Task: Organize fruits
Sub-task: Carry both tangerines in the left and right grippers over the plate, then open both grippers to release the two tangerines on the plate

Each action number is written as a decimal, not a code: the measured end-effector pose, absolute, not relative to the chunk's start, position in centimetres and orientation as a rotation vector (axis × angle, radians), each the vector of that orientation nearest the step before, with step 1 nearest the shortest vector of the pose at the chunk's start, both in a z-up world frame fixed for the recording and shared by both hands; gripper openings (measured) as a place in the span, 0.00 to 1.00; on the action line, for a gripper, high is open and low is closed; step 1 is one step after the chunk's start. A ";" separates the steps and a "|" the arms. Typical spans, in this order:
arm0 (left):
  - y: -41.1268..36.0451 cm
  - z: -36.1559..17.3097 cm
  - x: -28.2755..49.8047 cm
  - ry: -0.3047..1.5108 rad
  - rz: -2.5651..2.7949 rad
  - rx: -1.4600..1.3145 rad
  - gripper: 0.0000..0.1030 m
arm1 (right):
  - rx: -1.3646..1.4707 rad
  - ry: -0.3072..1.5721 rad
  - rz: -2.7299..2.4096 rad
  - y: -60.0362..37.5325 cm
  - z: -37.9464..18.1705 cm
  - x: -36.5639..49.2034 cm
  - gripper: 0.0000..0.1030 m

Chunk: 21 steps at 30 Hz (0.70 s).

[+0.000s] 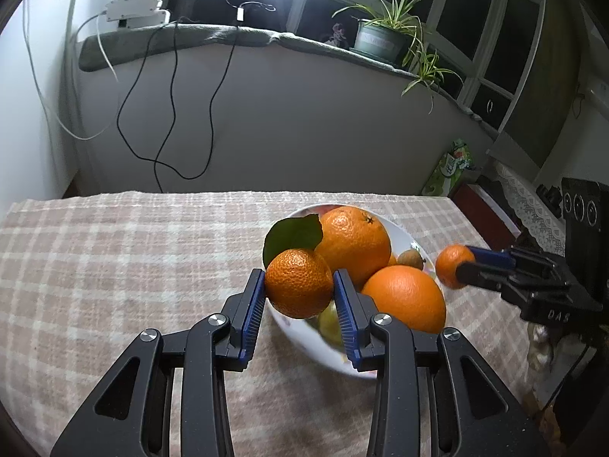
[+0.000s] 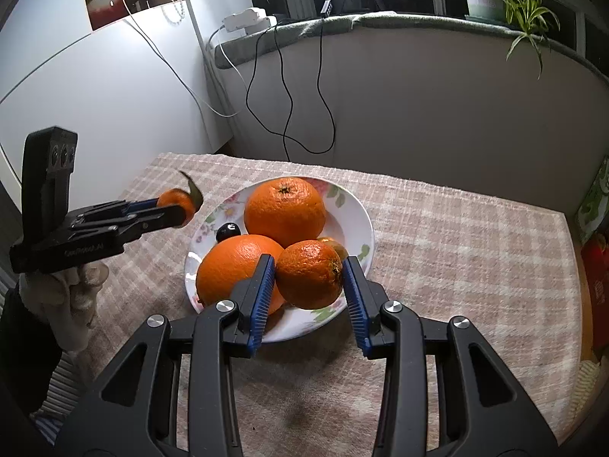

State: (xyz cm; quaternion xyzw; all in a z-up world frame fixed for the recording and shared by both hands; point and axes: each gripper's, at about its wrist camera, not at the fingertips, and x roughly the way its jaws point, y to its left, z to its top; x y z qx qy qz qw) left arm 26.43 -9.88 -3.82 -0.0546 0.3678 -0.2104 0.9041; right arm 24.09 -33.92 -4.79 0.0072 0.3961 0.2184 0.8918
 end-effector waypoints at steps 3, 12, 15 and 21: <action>-10.5 -4.0 26.9 0.766 -0.441 -0.103 0.34 | 0.019 0.832 0.459 -33.8 -5.2 24.1 0.37; -11.6 -4.6 27.7 0.780 -0.456 -0.090 0.34 | 0.038 0.853 0.472 -33.8 -6.1 24.6 0.37; -11.6 -4.6 27.9 0.781 -0.455 -0.088 0.34 | 0.040 0.858 0.472 -33.8 -6.3 24.8 0.37; -11.7 -4.5 28.0 0.778 -0.455 -0.083 0.34 | 0.042 0.860 0.478 -33.6 -6.4 24.9 0.38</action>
